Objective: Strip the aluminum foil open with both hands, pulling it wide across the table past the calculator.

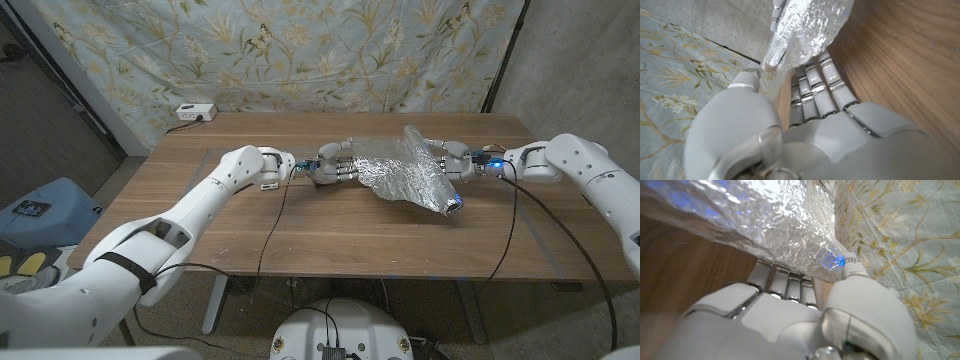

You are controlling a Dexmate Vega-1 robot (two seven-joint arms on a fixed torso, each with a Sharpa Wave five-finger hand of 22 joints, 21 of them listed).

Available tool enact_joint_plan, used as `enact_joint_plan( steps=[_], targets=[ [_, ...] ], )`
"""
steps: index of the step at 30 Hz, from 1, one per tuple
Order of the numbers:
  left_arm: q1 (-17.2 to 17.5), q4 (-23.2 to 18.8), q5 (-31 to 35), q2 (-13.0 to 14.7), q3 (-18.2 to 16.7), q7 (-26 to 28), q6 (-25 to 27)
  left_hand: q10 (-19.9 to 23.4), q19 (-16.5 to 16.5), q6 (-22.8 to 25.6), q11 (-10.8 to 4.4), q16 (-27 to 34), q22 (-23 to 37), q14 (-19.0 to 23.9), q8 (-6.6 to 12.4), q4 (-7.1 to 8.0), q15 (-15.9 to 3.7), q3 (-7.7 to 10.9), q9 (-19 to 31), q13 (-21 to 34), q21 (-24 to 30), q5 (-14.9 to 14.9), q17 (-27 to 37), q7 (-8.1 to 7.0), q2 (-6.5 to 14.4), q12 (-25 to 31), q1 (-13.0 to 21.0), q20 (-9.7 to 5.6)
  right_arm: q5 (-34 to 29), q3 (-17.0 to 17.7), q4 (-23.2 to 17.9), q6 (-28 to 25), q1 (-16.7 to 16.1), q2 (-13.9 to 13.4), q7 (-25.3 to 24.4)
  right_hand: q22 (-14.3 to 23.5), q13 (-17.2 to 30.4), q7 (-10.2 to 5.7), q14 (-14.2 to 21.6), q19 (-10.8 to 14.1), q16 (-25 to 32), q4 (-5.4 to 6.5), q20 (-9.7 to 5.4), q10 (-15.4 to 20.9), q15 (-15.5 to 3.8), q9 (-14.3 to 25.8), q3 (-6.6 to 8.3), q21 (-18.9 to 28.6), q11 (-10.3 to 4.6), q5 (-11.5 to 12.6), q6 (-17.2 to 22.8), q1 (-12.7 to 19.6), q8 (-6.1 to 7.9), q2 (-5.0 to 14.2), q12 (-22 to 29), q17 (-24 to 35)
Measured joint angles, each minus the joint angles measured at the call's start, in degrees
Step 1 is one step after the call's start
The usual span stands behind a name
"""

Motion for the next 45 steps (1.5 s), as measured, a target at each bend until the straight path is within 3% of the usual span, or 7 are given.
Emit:
enact_joint_plan(
  steps=[10, 23, 29, 33, 37, 45],
  targets=[
    [-2.59, 5.06, 2.12, -2.64, 1.47, -3.63, -1.42, -1.72, -0.71, -1.64, 0.69, -1.28, 0.00, -2.45, 0.00, -0.74, 1.84, 0.27, -0.18, 0.00, -0.63, 0.00, -0.65, -0.45, -0.30, -1.43, -0.30, 0.71, -0.13, 0.04, 0.19, 0.28, 0.52, 0.40, -0.01, 0.00, 0.00, 0.00, 0.35, 0.19, -0.04, -0.24, -0.19, 0.28, -0.35, 0.00, 0.24, 0.00, 0.29, 0.00, 0.00, 0.00, 0.00, 0.45, -0.22, 0.00],
    [-6.53, 13.48, 6.11, -6.96, 2.39, -7.82, -4.37, -1.15, -0.70, -1.71, 0.14, -1.28, 0.01, -2.04, 0.27, -1.71, 1.88, 0.90, -0.44, 0.01, -0.62, 0.00, -1.20, -0.53, -0.30, -1.43, -0.30, 0.70, -0.44, -0.04, 0.97, 0.55, 1.63, 1.20, -0.20, 0.00, 0.20, 0.00, 0.34, 0.49, -0.09, -0.23, -0.50, 0.28, -0.35, -0.26, 0.24, 0.00, 0.29, 0.00, 0.00, 0.00, 0.00, 0.45, -0.21, 0.01],
    [-8.55, 17.79, 7.72, -9.24, 2.54, -8.75, -5.07, 1.50, 1.15, -0.18, -0.30, -0.31, 0.01, 0.72, 1.11, -3.34, -0.26, 2.23, -0.44, 0.01, -0.17, 0.42, -1.34, -0.36, 0.44, -0.95, 2.33, -0.45, -0.53, -0.09, 1.19, 0.55, 2.09, 1.59, -0.68, 0.00, 0.27, -0.22, 0.33, 0.48, -0.09, -0.39, -0.50, 0.59, -0.34, -0.26, 0.40, 0.00, -0.02, 0.00, 0.23, 0.01, 0.00, 0.89, -0.43, 0.01],
    [-9.46, 19.84, 8.57, -10.38, 2.55, -9.02, -5.22, 4.96, 3.67, 2.45, -1.41, 1.41, 0.01, 4.59, 2.01, -4.53, -2.23, 2.95, -0.56, 0.31, 0.80, 0.87, -1.26, -0.72, 0.89, 0.56, 5.07, -1.55, -0.54, -0.09, 1.24, 0.54, 2.28, 1.83, -1.02, 0.00, 0.26, -0.22, 0.33, 0.48, -0.09, -0.39, -0.50, 0.59, -0.33, -0.26, 0.39, -0.44, -0.02, 0.00, 0.23, 0.01, 0.00, 0.89, -0.43, 0.00],
    [-10.43, 21.94, 8.94, -11.73, 2.30, -9.05, -5.23, 9.80, 7.03, 6.42, -2.90, 3.09, 0.18, 9.24, 3.29, -4.68, -5.04, 3.45, -0.57, 0.84, 2.43, 1.15, -1.42, -0.97, 1.56, 2.53, 6.81, -3.60, -0.54, -0.09, 1.26, 0.44, 2.36, 1.96, -1.62, 0.00, 0.26, -0.22, 0.32, 0.48, -0.10, -0.55, -0.50, 0.58, -0.33, -0.26, 0.56, -0.44, -0.02, 0.00, 0.23, 0.01, 0.00, 0.89, -0.43, 0.00],
    [-10.87, 23.22, 10.27, -13.24, 1.02, -7.47, -4.67, 16.94, 12.55, 13.49, -5.22, 5.49, 0.18, 18.23, 4.27, -5.28, -10.29, 6.41, -0.54, 2.49, 5.83, 1.56, -2.14, -2.19, 3.11, 6.65, 11.88, -7.38, -0.28, -0.02, 1.28, 0.09, 2.58, 2.59, -2.61, 0.00, 0.26, -0.22, 0.55, 0.69, -0.11, -0.55, -0.71, 0.58, -0.56, -0.53, 0.56, -0.44, -0.02, -0.28, 0.22, 0.24, -0.01, 1.12, -0.65, 0.15]
  ],
)
